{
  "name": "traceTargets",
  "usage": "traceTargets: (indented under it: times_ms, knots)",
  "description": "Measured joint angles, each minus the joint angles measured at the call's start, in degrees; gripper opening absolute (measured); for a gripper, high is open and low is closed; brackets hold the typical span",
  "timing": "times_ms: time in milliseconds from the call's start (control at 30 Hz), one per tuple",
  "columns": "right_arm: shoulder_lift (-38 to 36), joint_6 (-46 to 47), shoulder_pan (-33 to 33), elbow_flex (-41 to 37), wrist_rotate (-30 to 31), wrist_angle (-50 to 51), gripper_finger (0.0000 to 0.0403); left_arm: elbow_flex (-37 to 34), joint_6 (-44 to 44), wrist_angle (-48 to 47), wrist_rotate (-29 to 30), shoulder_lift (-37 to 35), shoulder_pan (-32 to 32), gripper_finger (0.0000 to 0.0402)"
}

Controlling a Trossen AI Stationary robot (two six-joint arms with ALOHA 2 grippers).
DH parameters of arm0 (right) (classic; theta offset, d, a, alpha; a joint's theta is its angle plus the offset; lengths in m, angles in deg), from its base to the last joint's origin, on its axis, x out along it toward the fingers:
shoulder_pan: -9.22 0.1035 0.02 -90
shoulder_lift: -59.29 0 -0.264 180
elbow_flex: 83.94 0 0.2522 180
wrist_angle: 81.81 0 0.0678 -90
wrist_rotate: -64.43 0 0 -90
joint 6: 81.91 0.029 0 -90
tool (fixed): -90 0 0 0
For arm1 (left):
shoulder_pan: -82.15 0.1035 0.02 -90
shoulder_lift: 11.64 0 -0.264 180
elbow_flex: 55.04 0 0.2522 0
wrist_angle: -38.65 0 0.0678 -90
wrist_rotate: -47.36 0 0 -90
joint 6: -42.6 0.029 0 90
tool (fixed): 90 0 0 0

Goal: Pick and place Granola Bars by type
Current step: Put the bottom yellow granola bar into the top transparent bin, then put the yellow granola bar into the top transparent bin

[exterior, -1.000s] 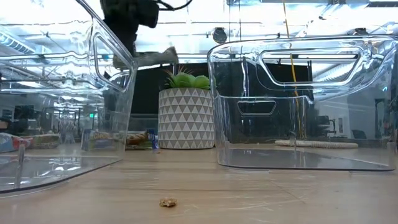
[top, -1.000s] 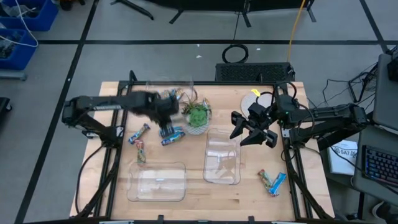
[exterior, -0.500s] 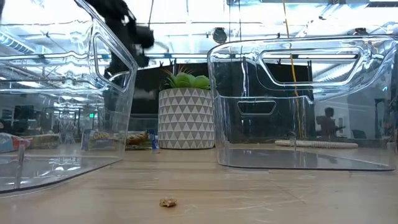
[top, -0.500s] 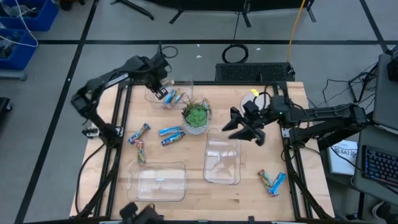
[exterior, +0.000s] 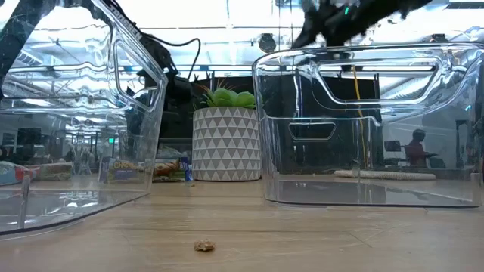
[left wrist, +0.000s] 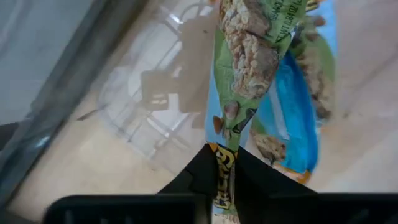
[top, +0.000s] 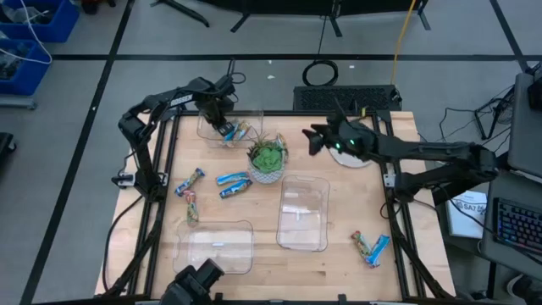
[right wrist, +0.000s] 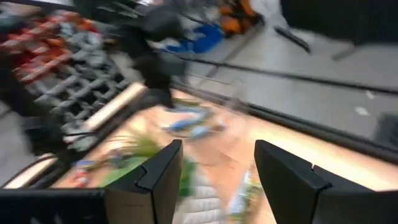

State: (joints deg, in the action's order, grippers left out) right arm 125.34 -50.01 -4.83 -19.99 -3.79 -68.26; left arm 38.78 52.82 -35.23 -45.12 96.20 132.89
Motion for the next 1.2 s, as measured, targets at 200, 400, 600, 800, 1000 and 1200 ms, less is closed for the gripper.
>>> traceTargets:
  times_ms: [200,400,600,800,1000,1200]
  knots:
    - [10.87,4.91,-9.66,0.04,-10.93,-3.66,0.0192,0.0,0.24,-2.6,-7.16,-2.3,-0.09,0.0129]
    - [21.85,6.38,-11.82,0.04,-17.64,-12.96,0.0192,0.0,-0.47,-4.92,-7.54,-6.72,-0.91,0.0183]
    - [28.67,7.02,-12.29,0.04,-19.0,-14.66,0.0192,0.0,-2.93,-5.35,-7.7,-14.66,-2.89,0.0207]
    - [34.07,7.79,-12.21,0.04,-19.21,-17.61,0.0192,0.02,-6.07,-5.32,-7.79,-22.38,-5.35,0.0208]
    - [38.56,7.82,-12.25,1.79,-20.42,-19.02,0.0192,0.02,-8.34,-5.19,-7.99,-26.99,-8.85,0.0198]
    - [41.34,3.34,-13.81,7.0,-20.2,-16.06,0.0192,0.02,-9.97,-5.22,-8.51,-27.98,-12.4,0.0203]
